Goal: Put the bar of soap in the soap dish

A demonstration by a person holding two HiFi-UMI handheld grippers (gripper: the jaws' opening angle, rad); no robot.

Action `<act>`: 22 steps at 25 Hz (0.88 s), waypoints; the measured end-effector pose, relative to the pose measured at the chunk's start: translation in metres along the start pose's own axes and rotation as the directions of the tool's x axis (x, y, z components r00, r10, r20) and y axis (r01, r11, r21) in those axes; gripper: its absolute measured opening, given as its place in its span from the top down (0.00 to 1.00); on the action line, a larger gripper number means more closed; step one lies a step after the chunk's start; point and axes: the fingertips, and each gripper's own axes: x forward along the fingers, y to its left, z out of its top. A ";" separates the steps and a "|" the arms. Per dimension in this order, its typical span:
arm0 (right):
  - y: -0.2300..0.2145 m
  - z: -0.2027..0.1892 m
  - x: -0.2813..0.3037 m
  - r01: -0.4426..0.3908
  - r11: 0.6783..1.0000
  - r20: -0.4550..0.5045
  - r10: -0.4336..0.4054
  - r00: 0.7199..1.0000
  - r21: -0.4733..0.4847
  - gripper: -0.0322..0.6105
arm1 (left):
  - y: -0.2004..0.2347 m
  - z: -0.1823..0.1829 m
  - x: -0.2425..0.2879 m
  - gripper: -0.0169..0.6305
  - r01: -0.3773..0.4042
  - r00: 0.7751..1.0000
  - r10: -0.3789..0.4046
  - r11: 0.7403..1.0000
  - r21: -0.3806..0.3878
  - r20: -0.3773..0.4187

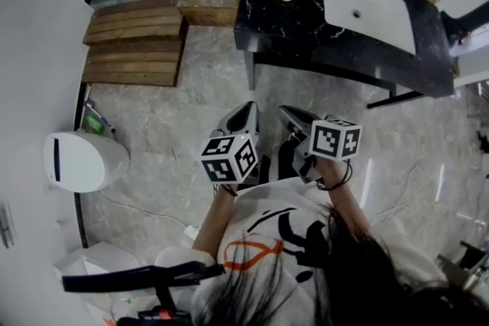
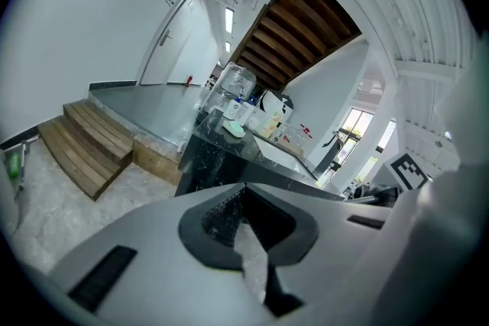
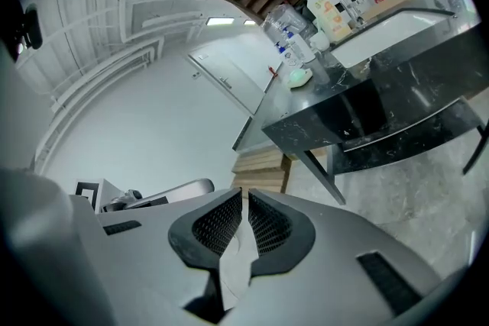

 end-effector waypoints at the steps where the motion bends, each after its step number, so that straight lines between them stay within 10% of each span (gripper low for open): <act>1: 0.000 -0.001 -0.005 0.005 1.000 0.003 -0.005 1.000 -0.007 0.89 | -0.005 -0.002 0.000 0.97 0.010 1.000 -0.010 1.000 0.002 0.003; 22: -0.028 -0.022 -0.116 -0.041 0.998 -0.004 0.041 0.999 -0.053 0.89 | -0.115 -0.050 -0.018 0.97 0.002 0.997 -0.002 1.000 -0.002 0.072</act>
